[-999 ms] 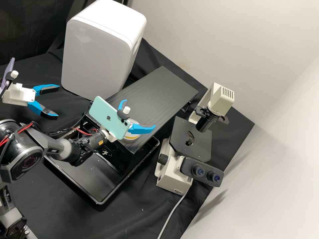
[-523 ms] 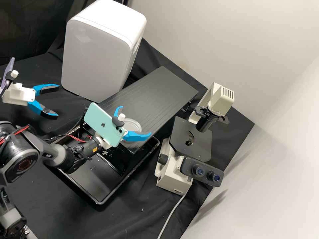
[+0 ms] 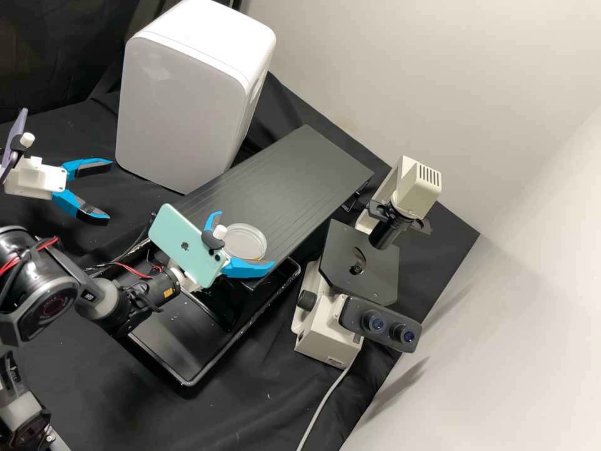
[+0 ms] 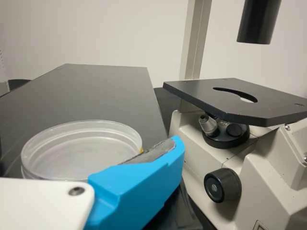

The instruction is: Remove the lid from the petri dish

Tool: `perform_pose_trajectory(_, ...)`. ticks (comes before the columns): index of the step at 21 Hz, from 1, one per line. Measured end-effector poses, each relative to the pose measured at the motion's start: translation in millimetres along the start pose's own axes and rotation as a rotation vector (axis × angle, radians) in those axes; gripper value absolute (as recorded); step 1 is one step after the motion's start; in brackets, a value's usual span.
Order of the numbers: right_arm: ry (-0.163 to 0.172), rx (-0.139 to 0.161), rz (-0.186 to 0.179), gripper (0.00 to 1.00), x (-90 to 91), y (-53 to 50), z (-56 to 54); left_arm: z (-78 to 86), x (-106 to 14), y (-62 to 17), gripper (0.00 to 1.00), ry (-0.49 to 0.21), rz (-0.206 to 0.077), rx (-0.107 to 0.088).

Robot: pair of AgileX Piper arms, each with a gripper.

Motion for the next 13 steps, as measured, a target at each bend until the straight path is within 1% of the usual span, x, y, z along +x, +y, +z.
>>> perform_pose_trajectory(2,0.006,-0.002,-0.004,1.00,-1.4,-1.8,-0.7,0.0,0.0,0.0,1.00,0.000,0.000,0.000)
perform_pose_trajectory(7,0.020,-0.006,0.012,1.00,-3.7,-1.5,-0.5,-0.4,-0.1,0.1,1.00,0.001,0.000,0.000)
perform_pose_trajectory(8,0.018,-0.005,0.013,1.00,-3.3,-2.3,0.4,-0.4,-0.1,0.1,1.00,0.001,0.000,0.000)
perform_pose_trajectory(10,0.002,-0.006,-0.001,1.00,-1.9,-6.0,4.2,-0.4,-0.1,0.1,1.00,0.001,0.000,0.000)
perform_pose_trajectory(13,0.002,-0.010,0.000,1.00,1.0,-7.7,5.6,-0.4,-0.1,0.1,1.00,0.001,0.000,0.000)
